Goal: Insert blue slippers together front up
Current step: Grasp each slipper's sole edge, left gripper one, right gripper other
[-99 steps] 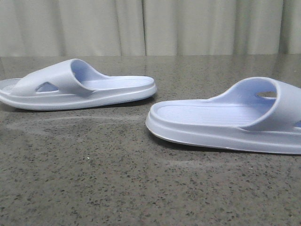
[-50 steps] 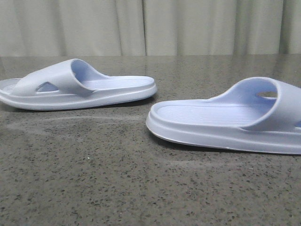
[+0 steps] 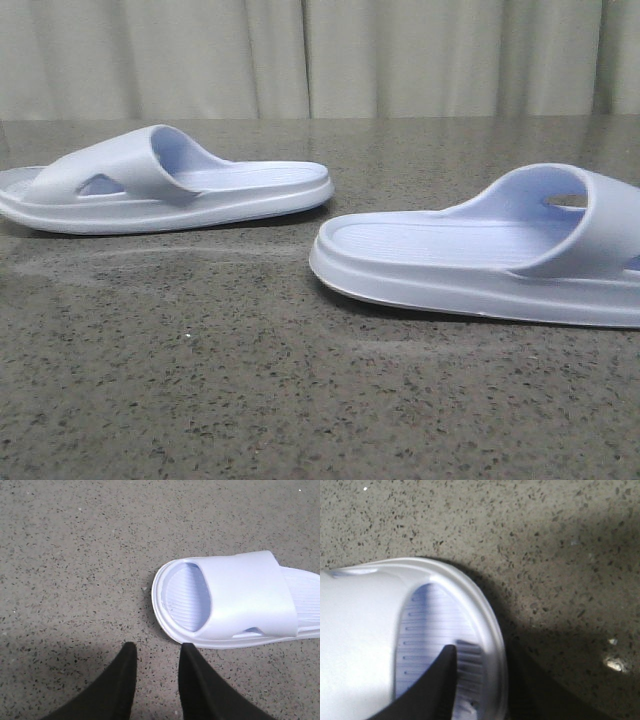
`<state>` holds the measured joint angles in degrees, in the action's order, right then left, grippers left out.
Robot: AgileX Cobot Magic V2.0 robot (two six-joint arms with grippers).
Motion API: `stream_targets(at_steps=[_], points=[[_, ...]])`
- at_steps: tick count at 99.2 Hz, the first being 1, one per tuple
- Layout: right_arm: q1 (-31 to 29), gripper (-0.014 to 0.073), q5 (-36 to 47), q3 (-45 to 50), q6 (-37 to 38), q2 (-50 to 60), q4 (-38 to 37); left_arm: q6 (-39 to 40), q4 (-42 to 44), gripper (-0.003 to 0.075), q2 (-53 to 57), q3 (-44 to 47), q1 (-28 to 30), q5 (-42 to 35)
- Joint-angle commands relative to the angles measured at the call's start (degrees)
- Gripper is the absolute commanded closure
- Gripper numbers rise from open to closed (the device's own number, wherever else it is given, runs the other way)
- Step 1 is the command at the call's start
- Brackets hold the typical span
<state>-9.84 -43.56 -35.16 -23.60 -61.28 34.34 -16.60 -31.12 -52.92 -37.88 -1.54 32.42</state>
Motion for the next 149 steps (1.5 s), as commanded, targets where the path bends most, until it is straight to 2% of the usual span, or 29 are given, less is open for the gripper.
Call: stream_targets(at_steps=[1,11,39,64,108,149], points=[[-0.48,0.0571,0.60,-1.74,-1.20,0.41,1.76,-0.05,-1.77,0.0545,0.15,-2.08,0.11,-2.45],[-0.48,0.0700,0.60,-1.74,-1.29,0.41,1.76,-0.05,-2.19,0.0545,-0.08,-2.08,0.11,-2.62],[-0.48,0.0701,2.07,-2.94,-1.29,0.91,2.37,-0.18,-4.89,0.0545,-5.95,-2.08,0.11,-3.78],[-0.48,0.0701,1.98,-5.73,-1.29,1.19,2.73,-4.51,-9.67,0.0545,-13.12,-5.26,0.11,-3.80],[-0.48,0.0701,2.19,-5.84,-2.36,1.19,2.73,-9.36,-14.40,0.0545,-25.20,-15.32,0.11,4.22],[-0.48,0.0701,2.19,-5.84,-2.36,1.09,2.73,-12.17,-14.29,0.0534,-28.07,-15.42,0.11,3.38]])
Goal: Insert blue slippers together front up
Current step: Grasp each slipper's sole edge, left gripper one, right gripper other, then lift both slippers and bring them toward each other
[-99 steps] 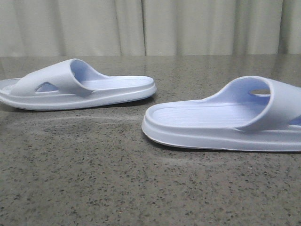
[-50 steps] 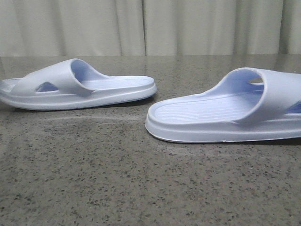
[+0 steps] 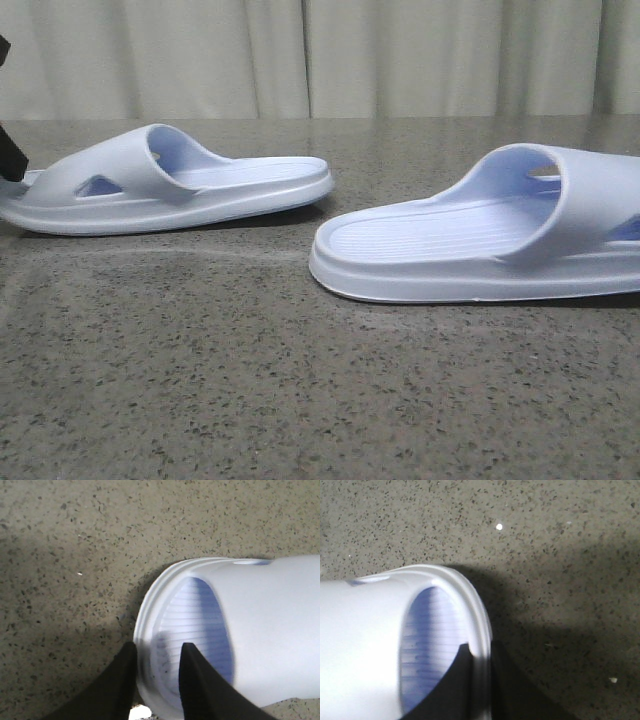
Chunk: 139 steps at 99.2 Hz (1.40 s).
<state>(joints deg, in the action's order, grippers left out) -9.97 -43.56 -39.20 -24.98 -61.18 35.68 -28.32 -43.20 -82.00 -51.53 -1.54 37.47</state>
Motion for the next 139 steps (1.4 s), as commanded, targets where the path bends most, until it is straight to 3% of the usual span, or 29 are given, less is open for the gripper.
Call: stream_targets(at_steps=[1,11,33,62,80,95,108,139], points=[[-0.35,0.0701,2.19,-1.81,-0.98,0.99,1.38,-0.44,-2.22,0.0534,0.89,-1.77,0.11,-1.67],[-0.35,0.0701,2.07,-1.81,-0.98,0.99,1.38,-1.42,-2.22,0.0523,0.59,-1.77,0.11,-1.21],[-0.35,0.0701,2.07,-1.81,-0.98,0.99,1.28,-1.72,-2.34,0.0416,0.59,-1.77,0.45,-1.54],[-0.35,0.0701,2.19,-1.81,-0.98,0.99,1.28,-1.93,-3.22,0.0414,-0.89,-1.77,0.74,-1.41],[-0.35,0.0701,2.19,-1.81,-0.98,0.99,1.28,-8.02,-10.68,0.0417,-2.28,-1.77,0.74,-0.25],[-0.35,0.0701,2.19,-1.81,-0.98,0.99,1.28,-9.21,-11.97,0.0518,-2.28,-1.77,0.74,-0.25],[-0.35,0.0701,2.80,-1.81,-0.98,0.99,1.28,-9.21,-11.97,0.0703,-2.28,-1.77,0.74,-0.03],[-0.35,0.0701,6.64,-4.68,-0.98,0.99,5.17,-9.21,-11.59,0.0705,-1.93,-1.77,0.74,1.07]])
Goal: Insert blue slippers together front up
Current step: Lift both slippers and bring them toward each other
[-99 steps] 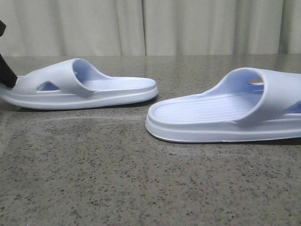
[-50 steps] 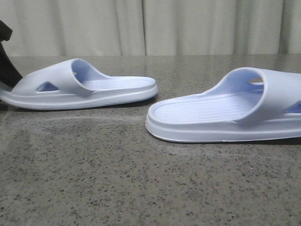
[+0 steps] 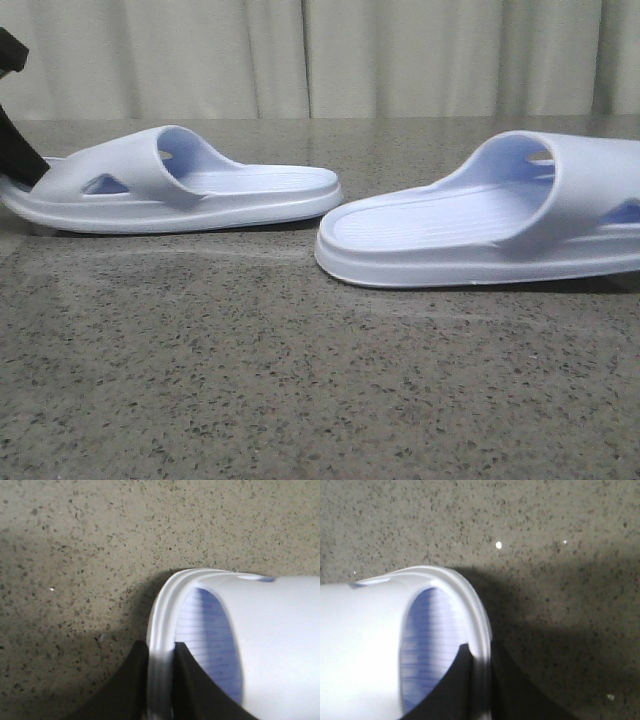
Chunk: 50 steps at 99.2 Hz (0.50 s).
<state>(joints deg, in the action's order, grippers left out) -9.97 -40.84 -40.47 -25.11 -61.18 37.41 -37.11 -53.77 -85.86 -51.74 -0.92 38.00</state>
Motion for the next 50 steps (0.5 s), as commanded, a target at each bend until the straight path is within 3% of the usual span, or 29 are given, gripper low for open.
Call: stream_targets(at_steps=[1,50], points=[[-0.35,0.0701,3.92,-3.61,-0.84,0.99,3.46,-0.43,-0.93,0.0705,1.93,-1.57,0.12,0.54],[-0.35,0.0701,2.38,-11.82,-0.84,0.99,8.70,-0.64,-1.41,0.0705,8.25,-1.57,0.12,2.04]])
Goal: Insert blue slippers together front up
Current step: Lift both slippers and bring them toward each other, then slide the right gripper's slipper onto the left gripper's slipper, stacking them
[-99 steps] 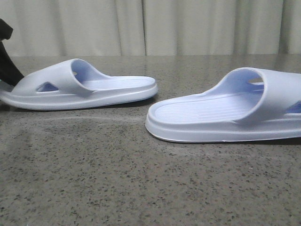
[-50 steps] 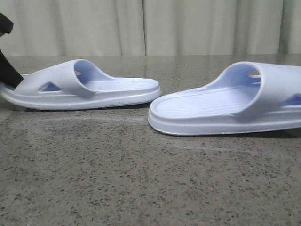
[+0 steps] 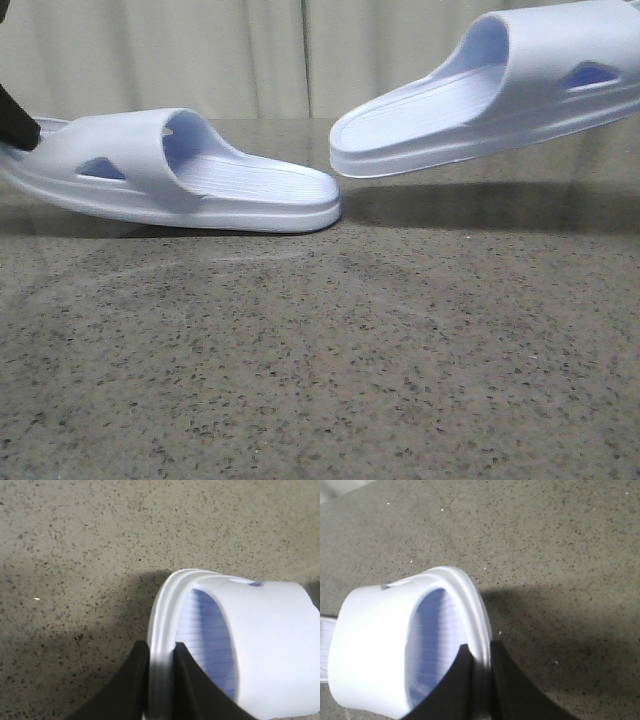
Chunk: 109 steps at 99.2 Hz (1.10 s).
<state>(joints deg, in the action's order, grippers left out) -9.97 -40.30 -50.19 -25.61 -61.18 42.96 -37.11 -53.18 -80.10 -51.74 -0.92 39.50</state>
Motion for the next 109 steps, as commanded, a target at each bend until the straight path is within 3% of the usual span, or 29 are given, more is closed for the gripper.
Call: stream_targets(at_steps=[1,20,40,73,109], points=[[-0.35,0.0701,1.85,-2.09,-0.35,0.99,3.15,-0.64,-2.14,0.0705,2.49,-1.57,0.12,0.48],[-0.35,0.0701,1.37,-2.09,-0.60,0.99,4.71,-1.53,-4.16,0.0705,2.71,-2.10,0.12,3.72],[-0.35,0.0701,0.21,-2.09,-3.30,0.75,7.75,-8.04,-15.43,0.0705,2.71,-2.19,0.12,8.38],[-0.35,0.0701,-0.91,-1.98,-3.88,-1.97,9.26,-10.19,-24.01,0.0705,2.71,-2.19,0.12,11.31],[-0.35,0.0701,-1.46,-1.98,-10.56,-6.45,18.04,-12.44,-31.64,0.0705,2.71,-2.19,0.12,15.91]])
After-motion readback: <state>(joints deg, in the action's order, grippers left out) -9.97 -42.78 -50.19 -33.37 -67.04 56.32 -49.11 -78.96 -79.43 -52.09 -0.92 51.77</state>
